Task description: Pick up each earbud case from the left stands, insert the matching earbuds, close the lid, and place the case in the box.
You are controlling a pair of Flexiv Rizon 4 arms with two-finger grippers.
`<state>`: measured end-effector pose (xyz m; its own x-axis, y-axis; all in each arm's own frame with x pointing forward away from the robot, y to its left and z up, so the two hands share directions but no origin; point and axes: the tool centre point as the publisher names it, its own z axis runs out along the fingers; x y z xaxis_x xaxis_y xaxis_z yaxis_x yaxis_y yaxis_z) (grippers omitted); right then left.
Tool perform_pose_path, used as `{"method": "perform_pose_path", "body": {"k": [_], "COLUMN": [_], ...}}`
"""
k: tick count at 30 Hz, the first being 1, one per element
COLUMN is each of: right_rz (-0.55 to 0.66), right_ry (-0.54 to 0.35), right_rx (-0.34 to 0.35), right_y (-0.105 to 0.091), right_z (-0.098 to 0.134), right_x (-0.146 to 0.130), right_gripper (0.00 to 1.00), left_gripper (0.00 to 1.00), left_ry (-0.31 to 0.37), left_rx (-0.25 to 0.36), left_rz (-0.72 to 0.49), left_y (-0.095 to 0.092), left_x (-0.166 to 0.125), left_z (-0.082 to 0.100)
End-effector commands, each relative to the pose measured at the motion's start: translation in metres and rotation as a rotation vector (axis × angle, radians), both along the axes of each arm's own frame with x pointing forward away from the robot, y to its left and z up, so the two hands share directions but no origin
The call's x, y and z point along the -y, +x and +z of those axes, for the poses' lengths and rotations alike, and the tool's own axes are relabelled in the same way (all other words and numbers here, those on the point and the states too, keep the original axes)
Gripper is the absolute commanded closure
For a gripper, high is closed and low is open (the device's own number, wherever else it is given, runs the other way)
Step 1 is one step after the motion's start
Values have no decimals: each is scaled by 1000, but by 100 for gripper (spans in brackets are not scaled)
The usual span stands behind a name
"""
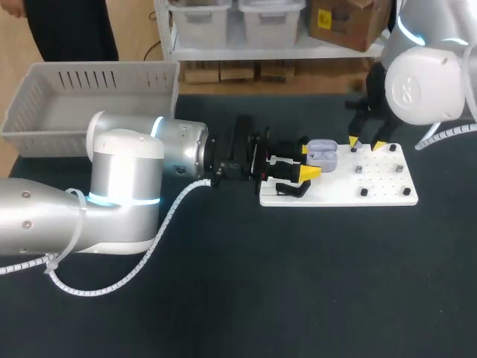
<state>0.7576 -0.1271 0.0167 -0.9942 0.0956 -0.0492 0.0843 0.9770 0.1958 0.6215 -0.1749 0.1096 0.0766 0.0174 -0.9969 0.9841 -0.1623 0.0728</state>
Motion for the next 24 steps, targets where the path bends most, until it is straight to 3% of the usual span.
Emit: {"method": "perform_pose_path", "body": {"k": [1,24], "right_rz": [5,1], "right_ry": [-3,-39], "right_rx": [-5,-24], "right_y": [3,0], "right_z": [0,-3], "right_x": [-2,-13], "right_gripper": [56,63], "left_gripper": [100,100], "left_ry": [-1,-1], "left_rx": [2,2], "left_rz": [3,3], "left_y": [0,0], "left_x": [0,0], "left_z": [0,0]}}
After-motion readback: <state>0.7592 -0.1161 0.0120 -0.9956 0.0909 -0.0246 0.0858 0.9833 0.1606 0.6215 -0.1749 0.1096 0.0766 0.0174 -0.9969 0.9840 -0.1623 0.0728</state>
